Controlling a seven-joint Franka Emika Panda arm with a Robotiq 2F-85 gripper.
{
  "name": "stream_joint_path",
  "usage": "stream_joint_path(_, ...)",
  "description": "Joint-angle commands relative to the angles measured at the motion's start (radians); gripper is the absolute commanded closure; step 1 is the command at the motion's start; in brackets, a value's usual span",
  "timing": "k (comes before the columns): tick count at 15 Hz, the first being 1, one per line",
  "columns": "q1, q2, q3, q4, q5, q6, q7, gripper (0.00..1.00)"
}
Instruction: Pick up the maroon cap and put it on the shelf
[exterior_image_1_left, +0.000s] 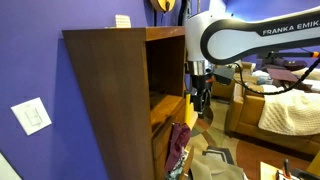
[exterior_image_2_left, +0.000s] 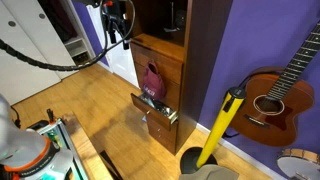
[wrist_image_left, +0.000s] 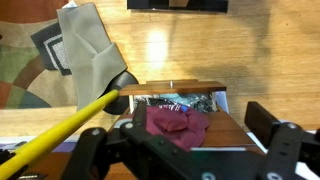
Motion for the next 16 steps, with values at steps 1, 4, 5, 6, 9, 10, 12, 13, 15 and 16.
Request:
stream_joint_path(1, 0.006, 0.001, -0.005, 0.002, -0.001, -0.002, 0.001, 0.00)
stream_joint_path(4, 0.010, 0.015, 0.006, -0.018, -0.010, 0.013, 0.015, 0.00)
stream_joint_path(5, 0.014, 0.023, 0.010, -0.037, -0.005, 0.023, 0.022, 0.00)
stream_joint_path(6, 0.018, 0.028, 0.014, -0.055, -0.001, 0.032, 0.024, 0.00)
stream_joint_path(9, 0.035, 0.033, 0.029, -0.145, 0.018, 0.123, 0.037, 0.00)
stream_joint_path(10, 0.038, 0.030, 0.034, -0.177, 0.016, 0.166, 0.050, 0.00)
stream_joint_path(12, 0.032, 0.021, 0.040, -0.252, 0.002, 0.289, 0.115, 0.00)
stream_joint_path(13, 0.028, 0.016, 0.037, -0.290, 0.013, 0.358, 0.146, 0.00)
stream_joint_path(15, 0.025, 0.009, 0.026, -0.355, 0.057, 0.484, 0.182, 0.00)
stream_joint_path(16, 0.025, 0.006, 0.022, -0.389, 0.076, 0.552, 0.197, 0.00)
